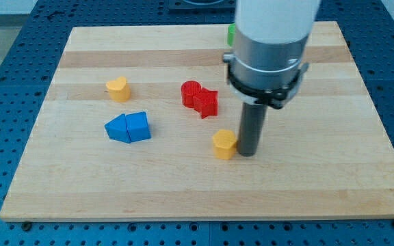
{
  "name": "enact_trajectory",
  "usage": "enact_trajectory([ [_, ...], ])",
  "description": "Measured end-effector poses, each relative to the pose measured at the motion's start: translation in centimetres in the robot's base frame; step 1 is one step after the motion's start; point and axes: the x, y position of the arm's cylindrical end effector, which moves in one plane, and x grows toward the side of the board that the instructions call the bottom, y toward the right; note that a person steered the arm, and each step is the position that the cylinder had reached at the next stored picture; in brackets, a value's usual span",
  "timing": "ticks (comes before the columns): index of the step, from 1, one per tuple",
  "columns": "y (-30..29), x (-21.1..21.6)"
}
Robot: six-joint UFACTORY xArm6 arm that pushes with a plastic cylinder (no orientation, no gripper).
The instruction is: Move yellow hexagon closer to the yellow heart
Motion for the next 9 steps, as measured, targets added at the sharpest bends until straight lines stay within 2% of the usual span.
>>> enact_trajectory([
  [3,-3.5,-2.0],
  [5,-8.7,0.3],
  [6,-7.4,1.8],
  [7,-8.6,2.9],
  [9,-13.8,2.9],
])
